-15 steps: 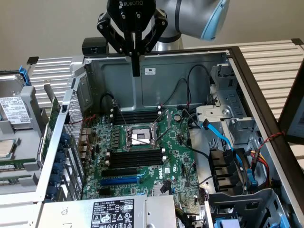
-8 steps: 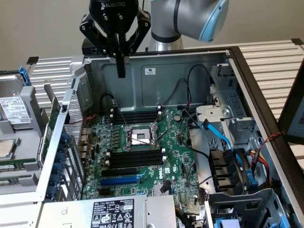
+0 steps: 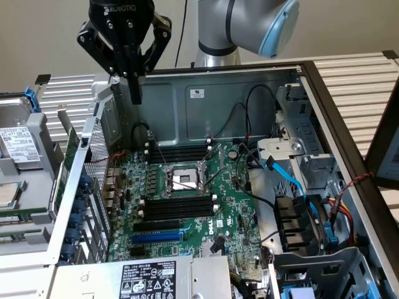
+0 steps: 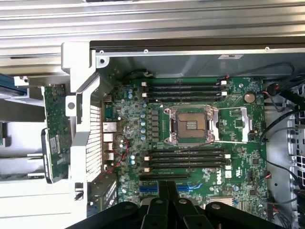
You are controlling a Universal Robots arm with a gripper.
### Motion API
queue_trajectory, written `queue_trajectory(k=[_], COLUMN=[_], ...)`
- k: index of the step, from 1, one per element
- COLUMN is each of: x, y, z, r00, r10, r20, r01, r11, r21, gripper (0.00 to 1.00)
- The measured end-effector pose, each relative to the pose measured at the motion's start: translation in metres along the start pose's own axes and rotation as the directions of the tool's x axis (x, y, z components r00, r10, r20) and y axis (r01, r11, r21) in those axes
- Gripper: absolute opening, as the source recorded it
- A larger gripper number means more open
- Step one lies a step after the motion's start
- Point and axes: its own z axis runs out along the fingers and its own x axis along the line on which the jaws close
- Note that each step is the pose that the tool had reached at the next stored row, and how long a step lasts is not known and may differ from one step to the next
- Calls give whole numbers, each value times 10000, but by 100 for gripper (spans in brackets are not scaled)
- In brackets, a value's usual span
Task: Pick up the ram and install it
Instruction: 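Reach for the ram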
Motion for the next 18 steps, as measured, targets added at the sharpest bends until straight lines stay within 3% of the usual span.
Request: queue_trajectory(k=[18], x=[818], y=[-58], z=[-2], r00=[10000], r10=[0], r20=[0], r01=[0], r11=[10000], r21=[0], gripper=[10])
